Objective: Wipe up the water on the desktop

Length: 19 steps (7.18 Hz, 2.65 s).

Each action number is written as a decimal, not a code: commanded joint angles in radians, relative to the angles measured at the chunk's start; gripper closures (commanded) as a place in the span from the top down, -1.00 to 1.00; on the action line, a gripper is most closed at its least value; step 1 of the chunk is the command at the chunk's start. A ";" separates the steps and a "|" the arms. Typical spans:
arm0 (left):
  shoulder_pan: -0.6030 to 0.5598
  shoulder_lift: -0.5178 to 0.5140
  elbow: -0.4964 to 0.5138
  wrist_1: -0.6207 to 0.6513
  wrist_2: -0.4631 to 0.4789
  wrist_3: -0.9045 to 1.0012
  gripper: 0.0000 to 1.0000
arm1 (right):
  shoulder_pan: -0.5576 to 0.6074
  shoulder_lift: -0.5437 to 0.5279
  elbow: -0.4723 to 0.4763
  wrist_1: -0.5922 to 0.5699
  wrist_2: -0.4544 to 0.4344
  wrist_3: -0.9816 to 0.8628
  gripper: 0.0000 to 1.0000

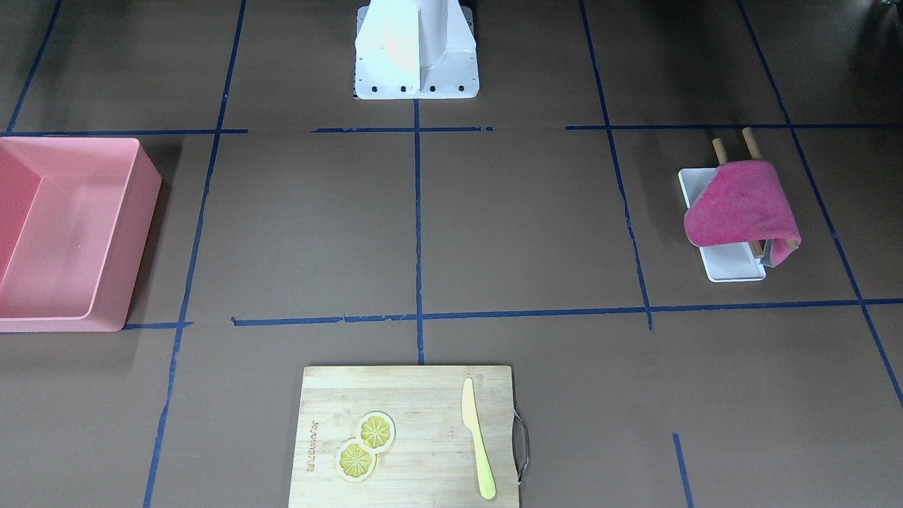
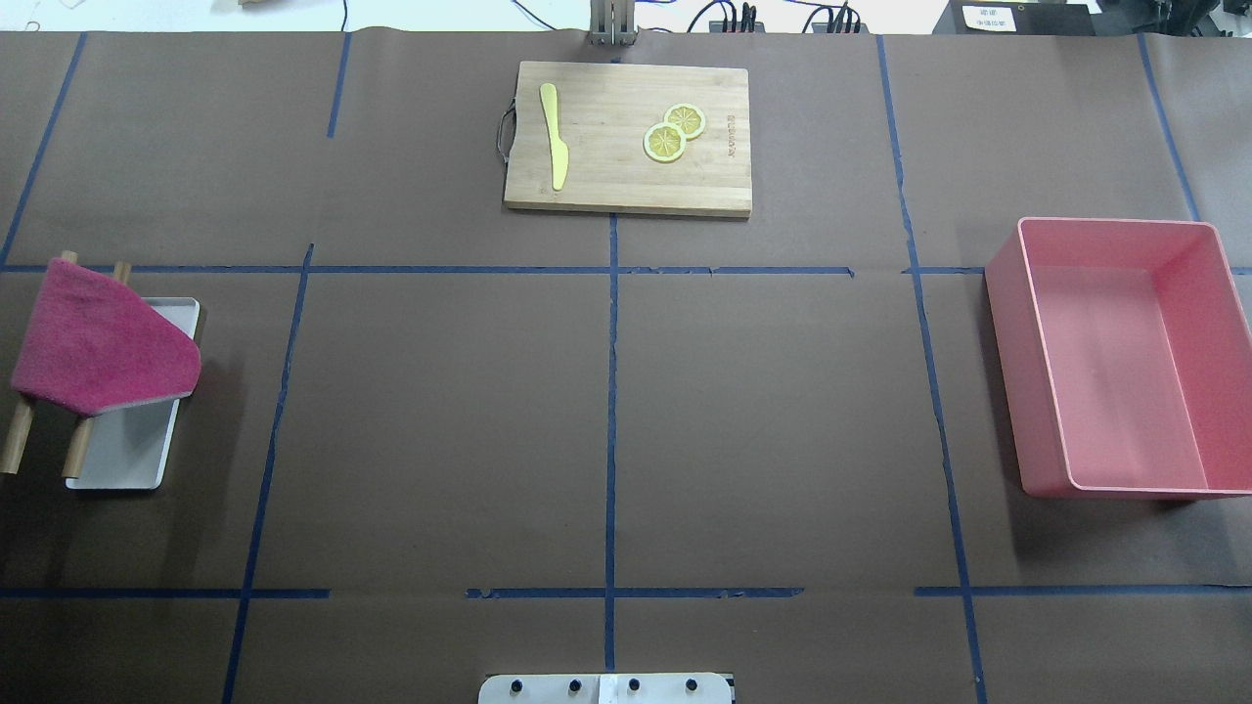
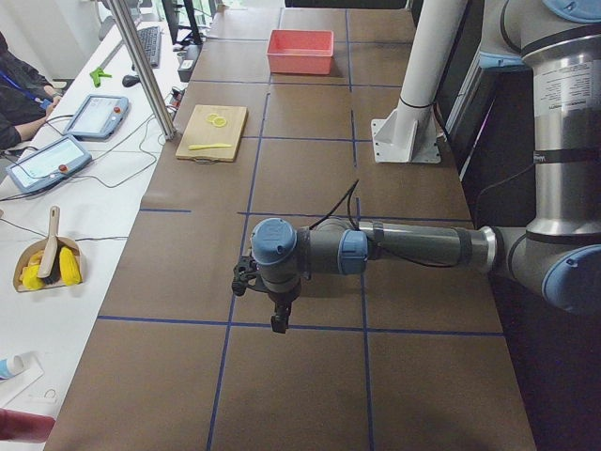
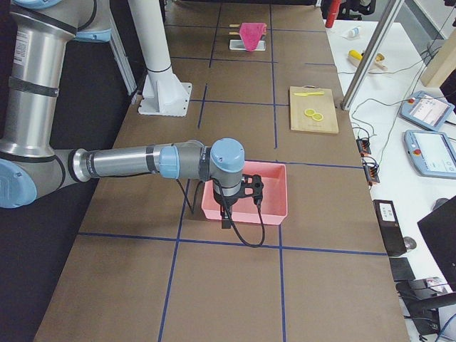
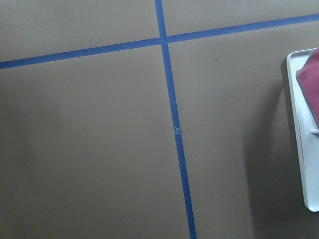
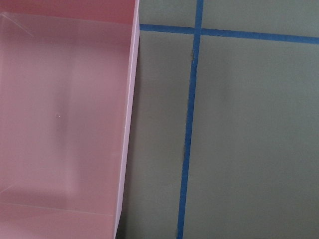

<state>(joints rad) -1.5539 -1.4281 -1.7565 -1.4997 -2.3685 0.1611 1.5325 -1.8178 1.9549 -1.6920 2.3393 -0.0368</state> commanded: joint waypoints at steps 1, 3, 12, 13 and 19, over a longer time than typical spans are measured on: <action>0.002 0.006 0.003 -0.034 0.008 0.000 1.00 | 0.000 0.000 0.001 0.000 0.000 0.000 1.00; 0.002 -0.003 -0.004 -0.040 -0.002 0.002 1.00 | -0.002 0.015 -0.001 0.015 0.000 -0.002 1.00; 0.096 -0.096 -0.006 -0.215 -0.002 -0.305 1.00 | -0.081 0.034 -0.007 0.179 0.044 0.141 1.00; 0.165 -0.097 -0.020 -0.278 0.000 -0.478 1.00 | -0.081 0.034 -0.005 0.179 0.044 0.140 1.00; 0.383 -0.095 -0.018 -0.456 0.011 -0.790 1.00 | -0.080 0.034 -0.004 0.179 0.046 0.140 1.00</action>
<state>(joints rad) -1.1911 -1.5245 -1.7761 -1.9541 -2.3579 -0.6256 1.4526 -1.7840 1.9512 -1.5125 2.3853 0.1040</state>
